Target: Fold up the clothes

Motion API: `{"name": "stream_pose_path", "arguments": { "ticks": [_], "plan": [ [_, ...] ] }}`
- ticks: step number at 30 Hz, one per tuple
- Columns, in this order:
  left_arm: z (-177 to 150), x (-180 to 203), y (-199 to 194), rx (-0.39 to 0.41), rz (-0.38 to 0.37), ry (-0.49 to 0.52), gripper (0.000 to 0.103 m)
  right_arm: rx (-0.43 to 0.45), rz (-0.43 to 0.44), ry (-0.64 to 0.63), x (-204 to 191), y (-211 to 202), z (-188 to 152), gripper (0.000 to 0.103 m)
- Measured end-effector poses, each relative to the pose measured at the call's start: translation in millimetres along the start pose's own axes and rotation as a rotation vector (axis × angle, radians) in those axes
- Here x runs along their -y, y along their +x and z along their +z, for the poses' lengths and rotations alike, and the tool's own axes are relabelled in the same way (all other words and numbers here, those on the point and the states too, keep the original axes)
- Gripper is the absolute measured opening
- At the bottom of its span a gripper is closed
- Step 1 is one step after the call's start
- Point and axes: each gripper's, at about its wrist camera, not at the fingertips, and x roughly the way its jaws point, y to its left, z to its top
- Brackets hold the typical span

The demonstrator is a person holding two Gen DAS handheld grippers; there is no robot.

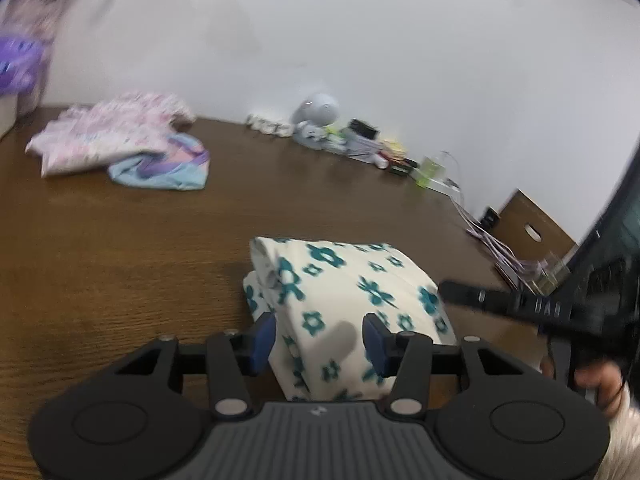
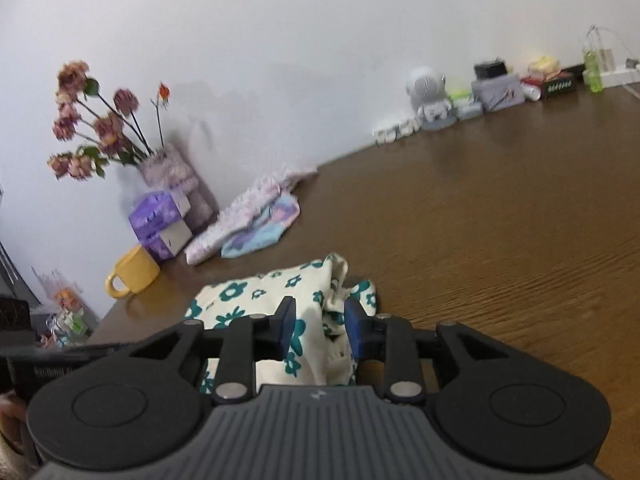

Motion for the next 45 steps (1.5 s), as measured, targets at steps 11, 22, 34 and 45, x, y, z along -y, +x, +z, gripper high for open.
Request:
{"name": "stream_pose_path", "arguments": {
  "ticks": [11, 22, 34, 45],
  "plan": [
    [-5, -9, 16, -0.039, -0.041, 0.009, 0.005, -0.043, -0.049, -0.021, 2, 18, 4, 0.000],
    [35, -27, 22, -0.011, -0.022, -0.148, 0.041, -0.018, -0.005, 0.045, 6, 35, 38, 0.041],
    [36, -60, 49, -0.032, -0.069, -0.303, 0.014, -0.075, -0.066, 0.121, 35, 68, 24, 0.000],
    [47, -63, 61, -0.035, -0.031, -0.307, 0.009, -0.067, -0.024, 0.078, 11, 69, 47, 0.031]
  ]
}}
